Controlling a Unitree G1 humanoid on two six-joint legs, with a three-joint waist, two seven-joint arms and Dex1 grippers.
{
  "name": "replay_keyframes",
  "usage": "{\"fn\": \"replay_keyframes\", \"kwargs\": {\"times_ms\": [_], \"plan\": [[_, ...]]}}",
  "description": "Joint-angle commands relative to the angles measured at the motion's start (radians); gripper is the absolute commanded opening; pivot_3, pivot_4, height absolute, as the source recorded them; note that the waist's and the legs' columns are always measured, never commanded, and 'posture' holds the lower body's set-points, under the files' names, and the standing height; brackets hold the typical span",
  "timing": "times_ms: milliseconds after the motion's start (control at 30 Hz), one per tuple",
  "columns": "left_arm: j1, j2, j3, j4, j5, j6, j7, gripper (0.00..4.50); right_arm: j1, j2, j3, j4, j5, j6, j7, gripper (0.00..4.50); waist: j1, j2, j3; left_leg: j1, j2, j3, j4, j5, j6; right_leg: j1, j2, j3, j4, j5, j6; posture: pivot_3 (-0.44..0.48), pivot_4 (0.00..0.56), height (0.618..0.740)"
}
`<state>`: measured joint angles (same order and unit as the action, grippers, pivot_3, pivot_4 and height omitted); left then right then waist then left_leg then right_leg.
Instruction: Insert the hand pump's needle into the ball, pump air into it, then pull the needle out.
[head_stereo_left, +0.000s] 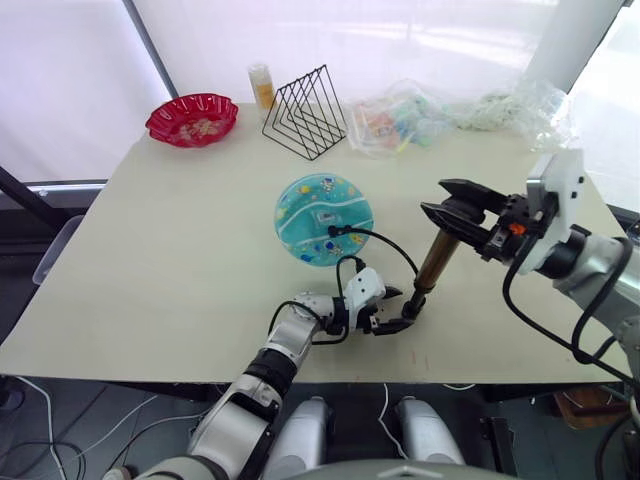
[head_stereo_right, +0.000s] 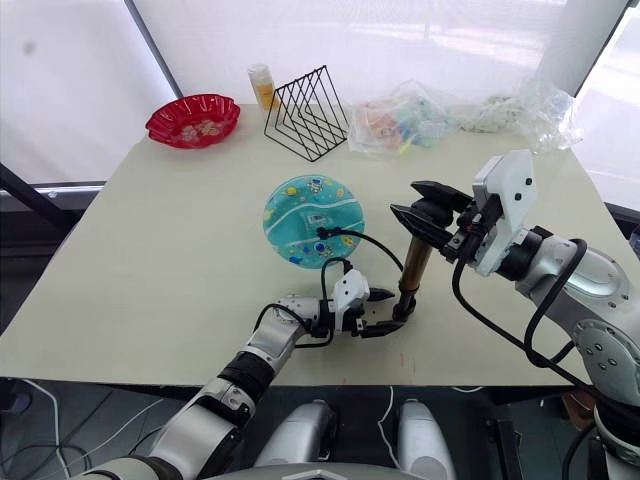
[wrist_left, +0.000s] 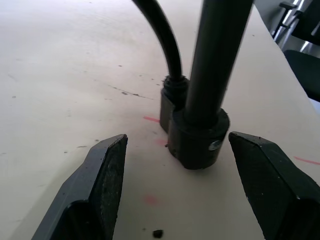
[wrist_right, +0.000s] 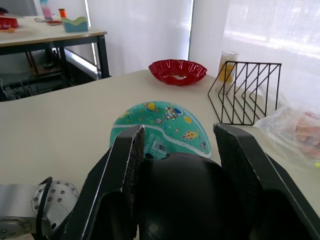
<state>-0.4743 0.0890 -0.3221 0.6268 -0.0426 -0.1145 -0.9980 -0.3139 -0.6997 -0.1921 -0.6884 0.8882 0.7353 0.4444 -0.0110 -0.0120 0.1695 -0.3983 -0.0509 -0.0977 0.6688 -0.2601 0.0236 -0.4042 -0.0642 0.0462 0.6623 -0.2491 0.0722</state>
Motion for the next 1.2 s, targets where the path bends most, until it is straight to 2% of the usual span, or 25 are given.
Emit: {"fn": "replay_keyframes", "kwargs": {"times_ms": [33,467,500,533,600,633,667,933,1200], "plan": [[-0.010,-0.021,0.014,-0.019,-0.021,-0.009,0.002,3.43,-0.011,0.007,-0.007,-0.023,-0.005,-0.025,0.001,1.77,0.000,0.000,0.000,0.000,0.000,0.000,0.000,0.000,0.000,0.000,0.000,0.000,0.000,0.000,0.000,0.000,0.150,0.740],[-0.004,-0.027,0.004,-0.015,-0.009,-0.013,-0.008,3.43,-0.017,0.017,-0.003,-0.029,-0.008,-0.020,-0.006,1.77,0.000,0.000,0.000,0.000,0.000,0.000,0.000,0.000,0.000,0.000,0.000,0.000,0.000,0.000,0.000,0.000,0.150,0.740],[-0.004,-0.027,0.003,-0.015,-0.009,-0.013,-0.007,2.93,-0.018,0.017,-0.002,-0.029,-0.008,-0.020,-0.006,1.77,0.000,0.000,0.000,0.000,0.000,0.000,0.000,0.000,0.000,0.000,0.000,0.000,0.000,0.000,0.000,0.000,0.150,0.740],[-0.004,-0.027,0.003,-0.014,-0.009,-0.013,-0.007,2.71,-0.018,0.017,-0.002,-0.029,-0.009,-0.020,-0.006,1.77,0.000,0.000,0.000,0.000,0.000,0.000,0.000,0.000,0.000,0.000,0.000,0.000,0.000,0.000,0.000,0.000,0.150,0.740],[-0.004,-0.027,0.003,-0.014,-0.008,-0.011,-0.006,1.78,-0.018,0.017,-0.002,-0.030,-0.009,-0.020,-0.006,1.77,0.000,0.000,0.000,0.000,0.000,0.000,0.000,0.000,0.000,0.000,0.000,0.000,0.000,0.000,0.000,0.000,0.150,0.740],[-0.002,-0.018,-0.011,-0.018,0.019,-0.042,0.011,1.17,-0.018,0.018,-0.002,-0.030,-0.008,-0.020,-0.007,1.77,0.000,0.000,0.000,0.000,0.000,0.000,0.000,0.000,0.000,0.000,0.000,0.000,0.000,0.000,0.000,0.000,0.150,0.740],[0.001,-0.007,-0.029,-0.027,0.055,-0.066,0.034,1.03,-0.018,0.018,-0.002,-0.030,-0.008,-0.020,-0.008,1.77,0.000,0.000,0.000,0.000,0.000,0.000,0.000,0.000,0.000,0.000,0.000,0.000,0.000,0.000,0.000,0.000,0.150,0.740],[0.033,-0.017,-0.047,-0.066,0.047,-0.008,0.033,1.04,-0.025,0.022,-0.001,-0.029,-0.004,-0.016,-0.016,1.77,0.000,0.000,0.000,0.000,0.000,0.000,0.000,0.000,0.000,0.000,0.000,0.000,0.000,0.000,0.000,0.000,0.150,0.740],[-0.025,-0.002,-0.048,0.047,0.056,0.020,-0.014,1.04,-0.013,0.016,0.010,-0.042,-0.020,-0.019,-0.009,1.77,0.001,0.000,0.000,0.000,0.000,-0.001,0.000,0.000,0.000,0.000,0.000,-0.001,0.000,0.000,0.000,0.000,0.150,0.740]]}}
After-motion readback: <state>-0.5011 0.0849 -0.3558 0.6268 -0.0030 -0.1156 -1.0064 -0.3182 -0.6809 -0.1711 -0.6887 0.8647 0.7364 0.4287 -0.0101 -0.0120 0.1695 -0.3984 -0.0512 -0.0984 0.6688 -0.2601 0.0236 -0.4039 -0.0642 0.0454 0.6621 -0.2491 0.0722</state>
